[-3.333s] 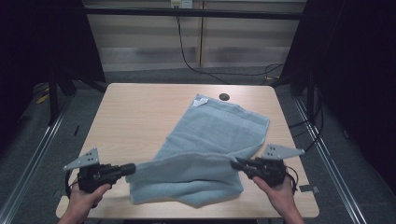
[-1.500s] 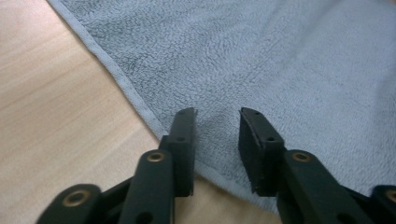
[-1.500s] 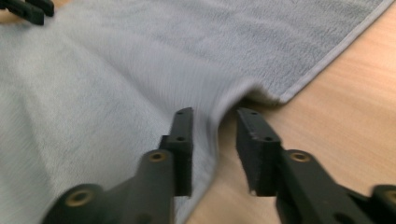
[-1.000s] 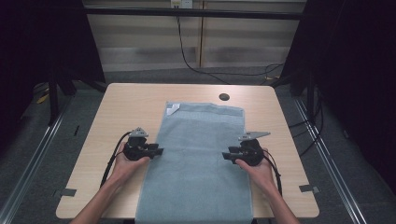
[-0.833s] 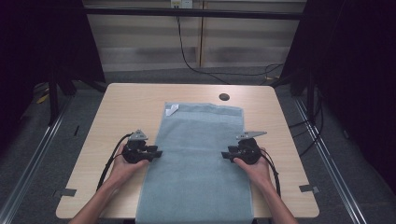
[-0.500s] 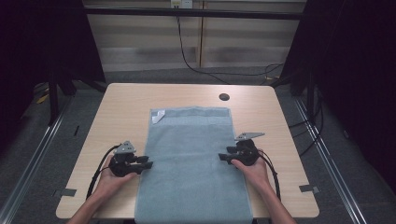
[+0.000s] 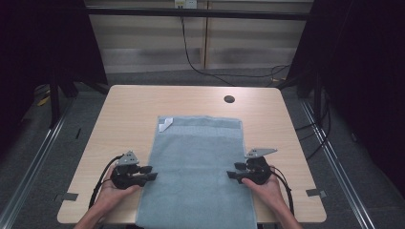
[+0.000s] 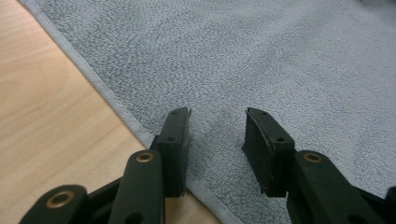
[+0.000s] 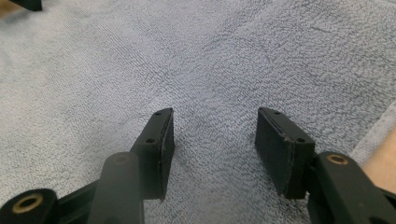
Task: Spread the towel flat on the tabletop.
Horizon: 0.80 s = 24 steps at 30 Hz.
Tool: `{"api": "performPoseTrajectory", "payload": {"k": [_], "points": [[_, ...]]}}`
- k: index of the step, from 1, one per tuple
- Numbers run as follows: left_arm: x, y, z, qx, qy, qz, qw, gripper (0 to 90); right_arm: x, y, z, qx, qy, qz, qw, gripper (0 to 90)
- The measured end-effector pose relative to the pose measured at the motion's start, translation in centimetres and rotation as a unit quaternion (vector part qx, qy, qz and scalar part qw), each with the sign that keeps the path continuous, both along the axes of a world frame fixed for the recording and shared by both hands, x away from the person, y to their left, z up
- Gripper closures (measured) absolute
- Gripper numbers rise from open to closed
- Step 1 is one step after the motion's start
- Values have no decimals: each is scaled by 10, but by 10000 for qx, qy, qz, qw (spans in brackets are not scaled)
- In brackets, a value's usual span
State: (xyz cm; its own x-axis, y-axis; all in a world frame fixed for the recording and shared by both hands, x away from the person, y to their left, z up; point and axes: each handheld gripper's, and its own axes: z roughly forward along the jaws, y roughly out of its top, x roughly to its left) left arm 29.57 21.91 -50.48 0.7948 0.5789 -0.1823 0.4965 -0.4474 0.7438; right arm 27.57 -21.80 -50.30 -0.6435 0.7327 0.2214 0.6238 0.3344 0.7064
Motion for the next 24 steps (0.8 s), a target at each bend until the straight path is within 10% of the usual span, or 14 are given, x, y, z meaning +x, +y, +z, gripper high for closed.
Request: {"api": "performPoseTrajectory", "payload": {"k": [24], "points": [[-54, -4, 5, 54, 263, -236, 9994, 595, -45, 0, 1, 207, 142, 287, 9993, 475]]}}
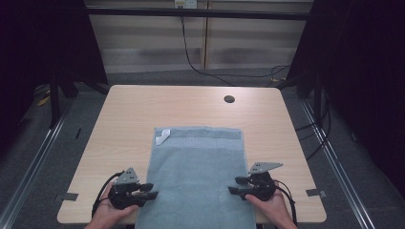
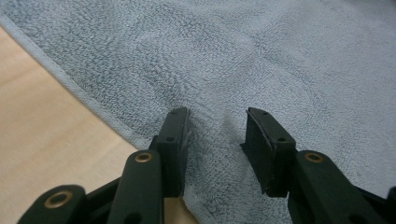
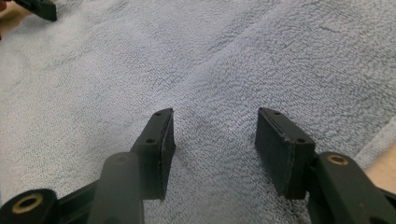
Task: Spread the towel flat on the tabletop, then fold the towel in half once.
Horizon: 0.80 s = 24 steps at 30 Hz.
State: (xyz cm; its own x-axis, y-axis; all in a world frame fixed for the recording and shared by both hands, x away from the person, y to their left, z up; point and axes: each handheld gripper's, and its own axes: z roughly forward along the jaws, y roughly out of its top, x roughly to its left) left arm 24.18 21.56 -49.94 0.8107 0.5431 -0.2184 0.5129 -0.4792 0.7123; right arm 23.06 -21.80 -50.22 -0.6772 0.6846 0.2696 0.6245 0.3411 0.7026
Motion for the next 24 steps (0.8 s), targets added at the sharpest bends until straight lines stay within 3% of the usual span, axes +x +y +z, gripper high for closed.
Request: {"api": "performPoseTrajectory", "payload": {"k": [4, 9, 12, 13, 19, 23, 24], "points": [[-3, 2, 3, 0, 118, 4, 9999, 581, -8, 3, 2, -38, 66, 111, 9999, 475], [9, 0, 10, -183, 9, 70, 9998, 549, -2, 2, 5, 45, 35, 121, 9999, 450], [28, -4, 16, -202, -78, 271, 9994, 528, 9, -2, 11, 44, -56, -23, 10000, 437], [28, -4, 16, -202, -78, 271, 9994, 522, 12, -4, 13, 52, -110, -73, 9999, 437], [74, -11, 21, -196, -260, 624, 9975, 518, 30, -14, 21, 113, -245, -288, 9992, 436], [91, -18, 18, -353, -171, 748, 9964, 507, 41, -17, 21, 199, -255, -430, 9986, 430], [93, -18, 15, -272, -122, 734, 9969, 504, 44, -17, 21, 152, -254, -421, 9987, 427]]}}
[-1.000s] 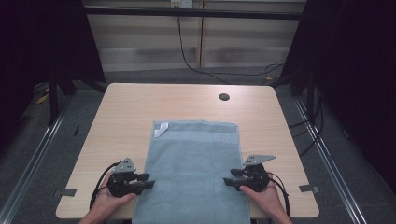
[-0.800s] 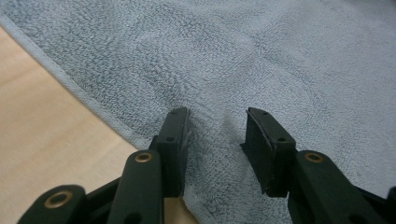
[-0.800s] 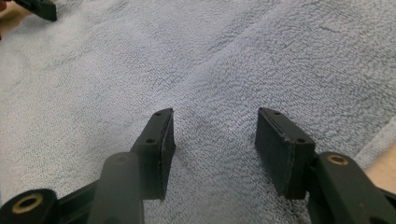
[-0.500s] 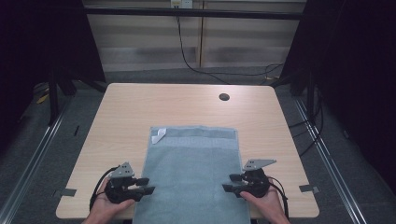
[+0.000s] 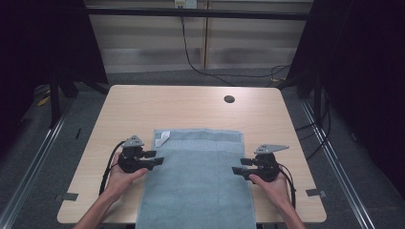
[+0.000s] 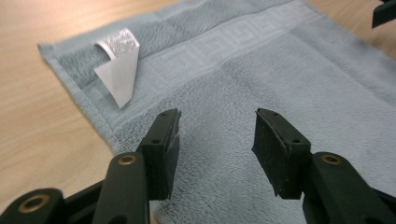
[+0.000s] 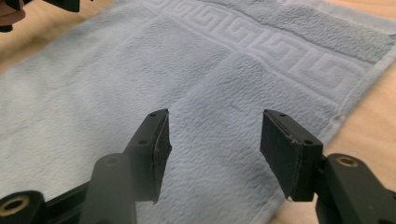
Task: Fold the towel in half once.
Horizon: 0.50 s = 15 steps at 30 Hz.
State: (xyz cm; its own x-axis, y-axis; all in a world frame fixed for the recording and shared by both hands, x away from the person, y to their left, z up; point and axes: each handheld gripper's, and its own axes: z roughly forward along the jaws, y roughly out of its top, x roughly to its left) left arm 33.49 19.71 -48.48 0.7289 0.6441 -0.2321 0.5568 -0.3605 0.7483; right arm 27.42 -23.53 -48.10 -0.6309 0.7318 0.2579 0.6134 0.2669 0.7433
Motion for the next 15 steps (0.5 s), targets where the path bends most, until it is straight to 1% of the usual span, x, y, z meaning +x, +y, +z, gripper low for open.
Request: {"api": "performPoseTrajectory", "payload": {"k": [2, 3, 5, 7, 8, 9, 10, 11, 12, 13, 14, 15], "points": [[2, -1, -7, 139, 28, -13, 9999, 498, 5, -1, 1, 40, -25, -37, 10000, 424], [2, -1, -10, 192, 67, -20, 9998, 493, 8, -1, 2, 30, -6, -43, 10000, 420], [3, 0, -16, 306, 81, -13, 9995, 484, 15, -1, 4, 4, -29, -89, 10000, 422], [2, 1, -18, 279, 14, -61, 9996, 481, 26, 0, 5, -20, -82, -124, 9999, 421], [1, 1, -18, 267, 13, -51, 9996, 481, 32, 0, 6, -64, -99, -148, 9998, 423], [1, 1, -18, 283, -33, -59, 9996, 481, 38, 1, 6, -50, -130, -196, 9997, 420], [-1, 1, -19, 294, -91, -66, 9995, 480, 45, 1, 6, -21, -111, -205, 9997, 415], [-1, 1, -19, 294, -91, -66, 9995, 478, 45, 1, 6, -21, -111, -205, 9997, 415], [-3, 1, -20, 295, -167, -79, 9994, 478, 51, 2, 6, -26, -122, -221, 9997, 414], [-4, 1, -21, 305, -223, -104, 9992, 471, 59, 4, 6, -77, -111, -228, 9996, 402], [-5, 1, -21, 302, -226, -110, 9992, 470, 65, 6, 6, -100, -88, -232, 9996, 393], [-5, 2, -21, 298, -230, -134, 9992, 470, 76, 8, 6, -199, -157, -295, 9992, 379]]}}
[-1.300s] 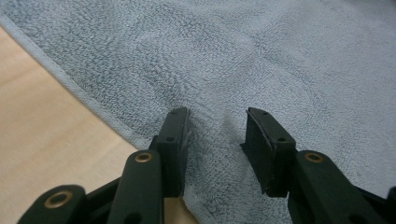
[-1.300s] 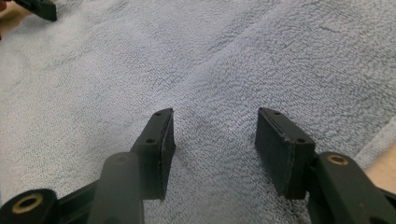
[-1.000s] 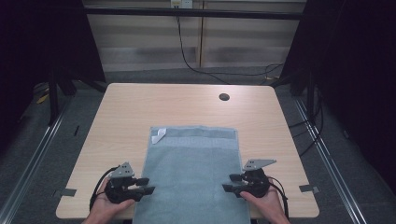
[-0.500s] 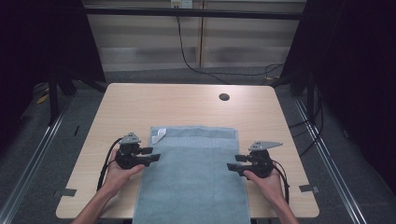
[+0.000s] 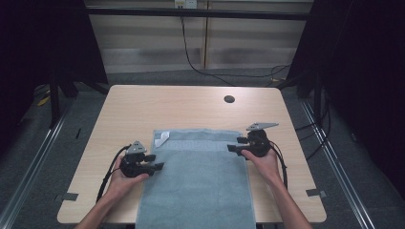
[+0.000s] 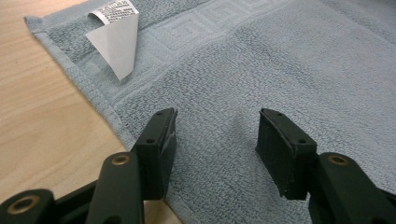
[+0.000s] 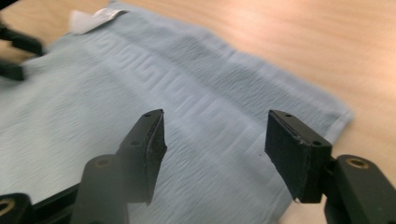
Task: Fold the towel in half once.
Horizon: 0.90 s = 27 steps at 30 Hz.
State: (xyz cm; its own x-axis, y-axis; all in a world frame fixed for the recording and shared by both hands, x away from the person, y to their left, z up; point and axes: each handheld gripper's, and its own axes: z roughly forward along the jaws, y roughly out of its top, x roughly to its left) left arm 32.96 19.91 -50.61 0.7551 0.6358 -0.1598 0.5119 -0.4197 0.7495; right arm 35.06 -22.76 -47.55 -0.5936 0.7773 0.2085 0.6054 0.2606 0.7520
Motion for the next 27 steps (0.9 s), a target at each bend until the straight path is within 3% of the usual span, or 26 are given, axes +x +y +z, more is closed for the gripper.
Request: {"api": "performPoseTrajectory", "payload": {"k": [5, 8, 10, 13, 14, 18, 19, 22, 23, 24, 26, 27], "points": [[1, 2, -1, -59, 2, -1, 10000, 485, 23, -1, -6, 17, 4, -151, 9999, 371], [1, 2, -1, -72, -2, -20, 10000, 485, 36, 2, -18, -229, 163, -261, 9993, 336], [1, 3, -1, -113, 40, -19, 9999, 485, 41, 2, -22, -286, 106, -361, 9989, 313], [1, 1, -1, -51, -29, 30, 10000, 499, 43, 2, -27, -399, 106, -483, 9980, 309], [1, 1, 0, -61, 18, 42, 10000, 498, 44, 3, -29, -516, 127, -476, 9975, 307], [6, 0, 3, -55, 95, 106, 9999, 474, 41, 4, -33, -534, 28, -474, 9974, 307], [10, 1, 6, -49, 47, 221, 9997, 448, 37, 7, -34, -703, -74, -441, 9965, 307], [15, 3, 10, -175, -1, 320, 9993, 430, 34, 12, -34, -896, -147, -407, 9950, 310], [22, 4, 13, -91, -13, 425, 9991, 425, 33, 14, -33, -947, -90, -433, 9945, 326], [26, 3, 15, -19, -146, 527, 9985, 414, 34, 14, -32, -1001, -106, -386, 9942, 373], [32, 4, 18, -116, -128, 481, 9987, 410, 34, 14, -31, -987, -121, -356, 9944, 420], [41, 4, 23, -303, -157, 669, 9972, 407, 32, 16, -30, -970, -120, -297, 9948, 501]]}}
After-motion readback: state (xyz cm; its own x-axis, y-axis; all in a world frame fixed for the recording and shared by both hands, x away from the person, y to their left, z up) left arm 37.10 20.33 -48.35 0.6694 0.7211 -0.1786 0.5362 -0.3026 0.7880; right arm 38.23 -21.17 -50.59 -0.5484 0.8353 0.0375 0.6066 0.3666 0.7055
